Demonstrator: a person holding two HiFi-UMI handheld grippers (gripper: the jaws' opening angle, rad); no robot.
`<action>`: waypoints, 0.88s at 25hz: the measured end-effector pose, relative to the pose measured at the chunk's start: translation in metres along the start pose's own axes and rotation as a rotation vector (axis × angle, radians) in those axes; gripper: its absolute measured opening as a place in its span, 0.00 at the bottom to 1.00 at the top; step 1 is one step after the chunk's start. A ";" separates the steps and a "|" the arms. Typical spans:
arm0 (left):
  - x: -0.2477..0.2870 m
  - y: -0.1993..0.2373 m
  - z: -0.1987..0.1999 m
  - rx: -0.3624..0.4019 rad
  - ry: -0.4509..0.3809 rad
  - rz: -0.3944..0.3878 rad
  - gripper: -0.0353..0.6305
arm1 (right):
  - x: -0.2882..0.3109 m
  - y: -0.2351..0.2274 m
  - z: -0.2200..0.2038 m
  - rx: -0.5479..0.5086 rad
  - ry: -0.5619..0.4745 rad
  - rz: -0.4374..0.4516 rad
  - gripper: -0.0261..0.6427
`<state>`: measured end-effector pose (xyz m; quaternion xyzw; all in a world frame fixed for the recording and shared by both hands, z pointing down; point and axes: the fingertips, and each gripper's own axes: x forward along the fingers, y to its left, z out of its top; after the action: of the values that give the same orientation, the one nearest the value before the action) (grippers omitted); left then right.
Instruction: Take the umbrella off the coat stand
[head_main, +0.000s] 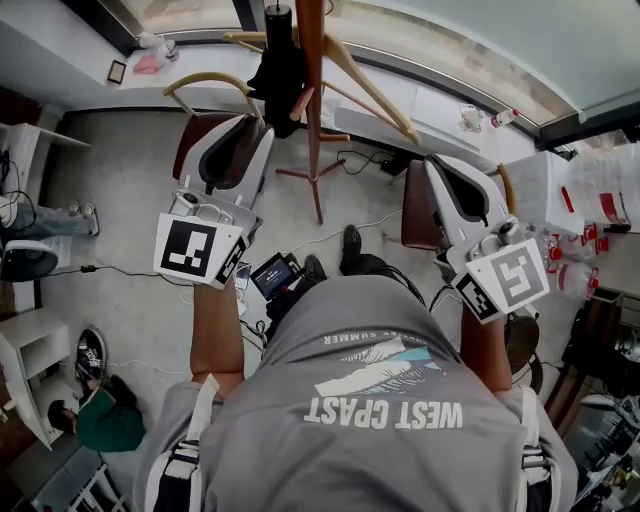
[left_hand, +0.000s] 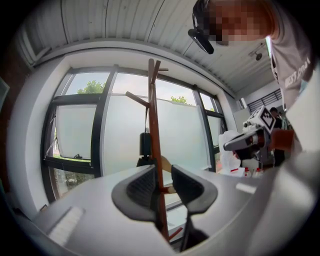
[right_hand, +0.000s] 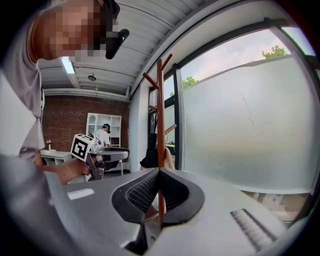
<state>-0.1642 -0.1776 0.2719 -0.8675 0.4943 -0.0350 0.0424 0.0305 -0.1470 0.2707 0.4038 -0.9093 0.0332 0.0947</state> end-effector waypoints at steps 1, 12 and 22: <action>0.004 0.003 -0.001 0.000 0.001 0.006 0.21 | 0.001 -0.002 -0.001 0.001 0.003 0.000 0.04; 0.051 0.023 0.010 0.012 -0.023 0.029 0.34 | 0.004 -0.031 -0.010 0.019 0.022 -0.024 0.04; 0.092 0.030 0.010 0.033 -0.019 -0.015 0.46 | 0.007 -0.051 -0.020 0.042 0.044 -0.046 0.04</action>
<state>-0.1425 -0.2714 0.2603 -0.8708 0.4866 -0.0352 0.0609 0.0663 -0.1834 0.2907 0.4255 -0.8967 0.0589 0.1070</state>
